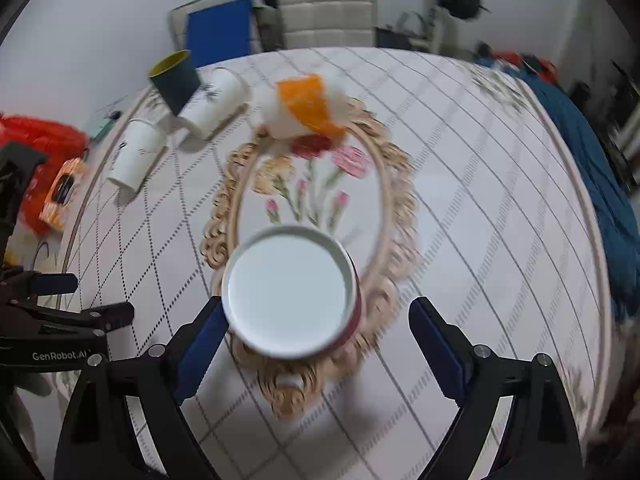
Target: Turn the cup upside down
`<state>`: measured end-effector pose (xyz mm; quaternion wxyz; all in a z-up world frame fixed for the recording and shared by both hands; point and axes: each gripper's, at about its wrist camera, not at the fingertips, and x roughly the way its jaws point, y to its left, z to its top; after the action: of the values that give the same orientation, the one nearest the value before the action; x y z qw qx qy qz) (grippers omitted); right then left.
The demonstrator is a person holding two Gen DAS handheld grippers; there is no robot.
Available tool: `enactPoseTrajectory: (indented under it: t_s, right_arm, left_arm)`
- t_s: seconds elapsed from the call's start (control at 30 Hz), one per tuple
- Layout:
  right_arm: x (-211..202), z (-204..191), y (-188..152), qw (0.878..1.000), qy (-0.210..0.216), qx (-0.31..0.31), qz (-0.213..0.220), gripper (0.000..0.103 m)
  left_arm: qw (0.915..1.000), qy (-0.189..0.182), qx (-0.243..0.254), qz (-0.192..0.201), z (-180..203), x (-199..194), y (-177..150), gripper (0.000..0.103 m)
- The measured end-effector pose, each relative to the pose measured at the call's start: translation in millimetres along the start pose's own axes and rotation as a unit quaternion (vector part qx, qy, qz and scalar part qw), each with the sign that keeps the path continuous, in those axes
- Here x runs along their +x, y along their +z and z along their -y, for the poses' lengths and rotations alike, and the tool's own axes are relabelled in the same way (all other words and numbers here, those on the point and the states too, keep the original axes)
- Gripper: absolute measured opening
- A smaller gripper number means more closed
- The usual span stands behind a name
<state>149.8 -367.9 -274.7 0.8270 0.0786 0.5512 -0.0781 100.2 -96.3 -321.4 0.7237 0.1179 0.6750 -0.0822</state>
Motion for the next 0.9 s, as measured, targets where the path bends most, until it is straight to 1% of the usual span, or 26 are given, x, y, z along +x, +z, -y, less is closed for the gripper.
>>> enactPoseTrajectory:
  t_s: [0.13, 0.27, 0.4, 0.47, 0.57, 0.67, 0.9]
  right_arm:
    - [-33.6, 16.5, -13.1, 0.998, -0.037, 0.043, -0.007, 0.096]
    - [-61.1, 31.0, -20.1, 0.997, -0.047, 0.069, -0.005, 0.096]
    - [-83.6, 39.1, -24.7, 0.996, -0.061, 0.065, 0.000, 0.096]
    - [-94.5, 42.6, -27.3, 0.996, -0.057, 0.064, -0.005, 0.096]
    - [-115.3, 44.1, -31.8, 0.997, -0.051, 0.053, -0.005, 0.096]
    - [-140.4, 42.5, -35.1, 0.998, -0.057, 0.034, 0.001, 0.097]
    - [-226.2, 41.9, -43.1, 0.998, -0.058, 0.020, 0.031, 0.097]
  left_arm:
    - [0.9998, -0.010, -0.001, 0.018, 7.9, -26.4, -8.7, 0.100]
    - [0.9991, -0.011, -0.006, 0.041, 17.3, -51.5, -16.7, 0.100]
    - [0.9979, -0.003, -0.019, 0.061, 28.2, -77.1, -26.2, 0.100]
    - [0.9973, -0.006, -0.026, 0.069, 31.5, -88.6, -31.7, 0.100]
    - [0.9952, -0.002, -0.033, 0.092, 37.5, -115.0, -42.8, 0.100]
    - [0.9928, -0.006, -0.037, 0.114, 41.5, -143.4, -55.7, 0.100]
    - [0.9856, -0.009, -0.044, 0.163, 51.0, -217.7, -95.9, 0.100]
